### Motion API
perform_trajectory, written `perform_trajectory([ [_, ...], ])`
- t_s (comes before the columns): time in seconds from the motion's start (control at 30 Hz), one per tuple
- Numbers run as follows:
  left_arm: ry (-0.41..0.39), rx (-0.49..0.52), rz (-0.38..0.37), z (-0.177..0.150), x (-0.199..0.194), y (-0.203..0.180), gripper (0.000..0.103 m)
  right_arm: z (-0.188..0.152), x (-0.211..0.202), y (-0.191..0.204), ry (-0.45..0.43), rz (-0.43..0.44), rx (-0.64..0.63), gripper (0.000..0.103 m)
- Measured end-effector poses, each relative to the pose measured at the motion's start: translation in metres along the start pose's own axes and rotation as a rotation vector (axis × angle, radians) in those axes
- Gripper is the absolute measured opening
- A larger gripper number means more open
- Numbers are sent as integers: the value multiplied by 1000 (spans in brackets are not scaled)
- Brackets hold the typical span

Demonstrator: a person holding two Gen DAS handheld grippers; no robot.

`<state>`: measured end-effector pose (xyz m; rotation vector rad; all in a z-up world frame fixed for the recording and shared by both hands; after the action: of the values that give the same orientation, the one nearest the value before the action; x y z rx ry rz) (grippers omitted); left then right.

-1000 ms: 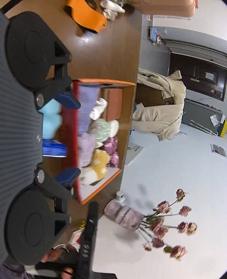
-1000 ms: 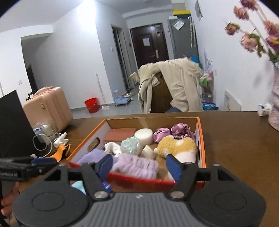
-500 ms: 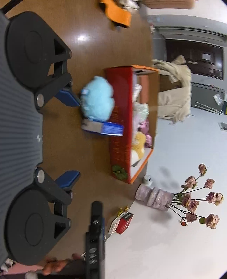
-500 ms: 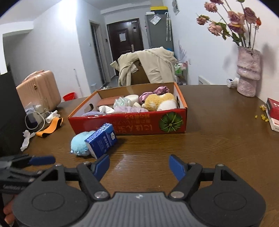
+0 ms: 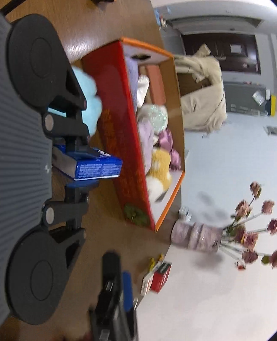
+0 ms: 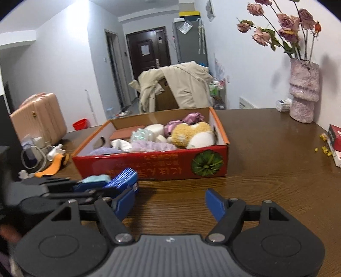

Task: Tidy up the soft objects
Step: 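Withdraw the right tool from the box toward the blue tissue pack, then grasp the blue tissue pack with the right tool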

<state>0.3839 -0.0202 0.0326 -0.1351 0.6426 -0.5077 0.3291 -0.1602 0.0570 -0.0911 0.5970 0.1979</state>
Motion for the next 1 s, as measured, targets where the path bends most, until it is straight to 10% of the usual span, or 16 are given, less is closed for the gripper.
perform_trajectory([
  [0.17,114,-66,-250,-17,-16,-15,24,-2,4,-12,6,34,27,72],
  [0.33,11,-166,-39,-9,-21,31,68,-7,25,0,37,118,9,71],
  [0.6,0,-406,-6,-34,-53,54,67,-5,66,21,83,230,-51,58],
  [0.83,54,-500,-58,-51,-34,28,36,-11,84,31,135,381,-12,26],
  [1.0,66,-503,-59,-52,-20,23,34,-35,49,18,132,389,85,20],
])
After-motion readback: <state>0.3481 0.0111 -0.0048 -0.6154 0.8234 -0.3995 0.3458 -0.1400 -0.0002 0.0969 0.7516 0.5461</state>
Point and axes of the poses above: each gripper's, at about its wrist camera, not at the fingertips, and x roughly the way its jaws point, y to its left, z to its top, the point moved 6 cm from there along x, roughly the way its jaws point, and after that the axes turned 11 degrees about -x, right-handed, at the moved point
